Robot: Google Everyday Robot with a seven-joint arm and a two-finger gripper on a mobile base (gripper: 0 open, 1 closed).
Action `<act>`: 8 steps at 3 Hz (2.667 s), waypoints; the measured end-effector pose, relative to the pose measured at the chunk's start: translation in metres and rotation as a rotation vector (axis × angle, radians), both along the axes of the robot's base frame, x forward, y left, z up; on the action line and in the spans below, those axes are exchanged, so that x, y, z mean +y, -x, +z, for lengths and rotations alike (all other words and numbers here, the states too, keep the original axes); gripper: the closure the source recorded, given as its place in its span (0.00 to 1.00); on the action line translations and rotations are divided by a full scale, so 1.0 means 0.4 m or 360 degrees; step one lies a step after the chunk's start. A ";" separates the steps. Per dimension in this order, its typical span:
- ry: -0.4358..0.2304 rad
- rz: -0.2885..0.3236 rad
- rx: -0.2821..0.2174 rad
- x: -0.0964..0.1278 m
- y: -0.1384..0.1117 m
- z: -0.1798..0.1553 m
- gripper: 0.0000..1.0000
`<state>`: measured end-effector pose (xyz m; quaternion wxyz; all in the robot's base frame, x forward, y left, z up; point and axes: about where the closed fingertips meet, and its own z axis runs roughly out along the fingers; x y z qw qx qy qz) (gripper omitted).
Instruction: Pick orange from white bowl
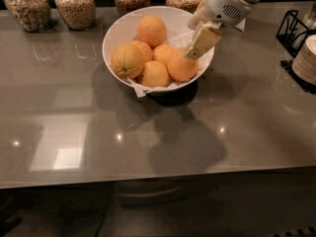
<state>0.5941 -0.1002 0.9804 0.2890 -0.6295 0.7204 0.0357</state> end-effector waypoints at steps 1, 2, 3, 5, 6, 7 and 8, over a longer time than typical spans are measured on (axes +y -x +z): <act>-0.0016 0.0012 0.0054 0.015 -0.003 -0.035 0.40; -0.0034 0.0025 0.0109 0.029 -0.005 -0.072 0.34; -0.0039 0.0028 0.0136 0.034 -0.011 -0.093 0.31; -0.0012 -0.0010 0.0193 0.015 -0.063 -0.155 0.33; -0.0007 -0.0008 0.0210 0.020 -0.080 -0.175 0.34; -0.0009 -0.0002 0.0232 0.029 -0.087 -0.195 0.34; -0.0009 0.0005 0.0256 0.036 -0.091 -0.214 0.37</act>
Offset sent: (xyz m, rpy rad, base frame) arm 0.0027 0.0149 -0.0444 0.0367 0.1087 0.0195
